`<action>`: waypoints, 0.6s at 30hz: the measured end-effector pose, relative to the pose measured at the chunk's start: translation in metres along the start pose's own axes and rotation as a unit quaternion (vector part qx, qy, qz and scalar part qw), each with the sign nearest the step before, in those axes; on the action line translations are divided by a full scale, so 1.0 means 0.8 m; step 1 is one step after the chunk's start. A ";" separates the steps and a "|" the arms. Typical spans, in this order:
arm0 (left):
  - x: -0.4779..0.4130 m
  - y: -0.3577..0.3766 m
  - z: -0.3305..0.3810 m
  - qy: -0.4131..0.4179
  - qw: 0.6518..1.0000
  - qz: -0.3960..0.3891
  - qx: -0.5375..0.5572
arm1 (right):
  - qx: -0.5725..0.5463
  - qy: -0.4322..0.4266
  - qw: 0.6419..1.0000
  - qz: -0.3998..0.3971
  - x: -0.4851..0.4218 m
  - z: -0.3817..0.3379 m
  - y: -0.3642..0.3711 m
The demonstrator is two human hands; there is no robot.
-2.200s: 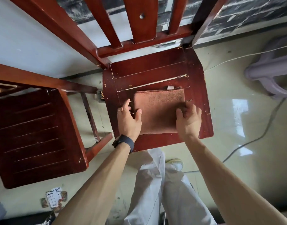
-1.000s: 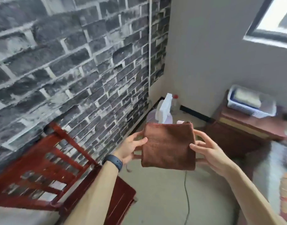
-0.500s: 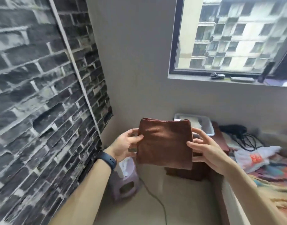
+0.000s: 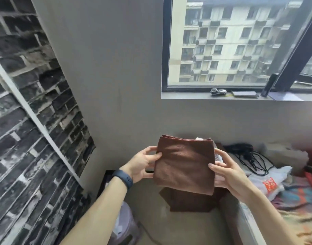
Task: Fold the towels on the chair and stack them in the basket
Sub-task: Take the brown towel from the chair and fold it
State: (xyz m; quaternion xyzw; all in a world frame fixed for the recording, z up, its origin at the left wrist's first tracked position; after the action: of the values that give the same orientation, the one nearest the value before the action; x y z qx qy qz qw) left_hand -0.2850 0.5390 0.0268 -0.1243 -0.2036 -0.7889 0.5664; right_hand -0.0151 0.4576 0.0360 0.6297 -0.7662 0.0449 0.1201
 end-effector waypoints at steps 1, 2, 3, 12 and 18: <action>-0.017 0.003 -0.004 -0.008 1.000 0.000 -0.002 | 0.001 0.006 1.000 0.005 -0.013 0.005 -0.007; -0.035 0.007 -0.009 -0.016 1.000 0.000 -0.003 | 0.001 0.013 1.000 0.010 -0.028 0.011 -0.014; -0.055 0.011 -0.014 -0.023 1.000 0.001 -0.006 | 0.002 0.021 1.000 0.012 -0.044 0.018 -0.022; -0.259 0.064 -0.072 -0.116 0.992 0.042 -0.039 | 0.032 0.155 0.987 0.021 -0.226 0.105 -0.120; -0.356 0.103 -0.124 -0.213 0.971 0.106 -0.032 | 0.063 0.273 0.960 -0.017 -0.342 0.155 -0.175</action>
State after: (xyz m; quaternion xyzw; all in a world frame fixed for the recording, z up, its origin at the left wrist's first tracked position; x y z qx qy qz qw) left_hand -0.1101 0.7104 -0.1681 -0.3281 -0.2802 -0.6857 0.5862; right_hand 0.1547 0.6625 -0.1612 0.6126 -0.6893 0.2613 0.2852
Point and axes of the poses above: each hand's wrist, its own x-axis away from the middle knuckle, its own y-axis out of the palm, z = x × y, the point moved 6 cm from there along -x, towards the middle knuckle, and after that the axes turned 6 degrees about z, right-handed, at the moved point
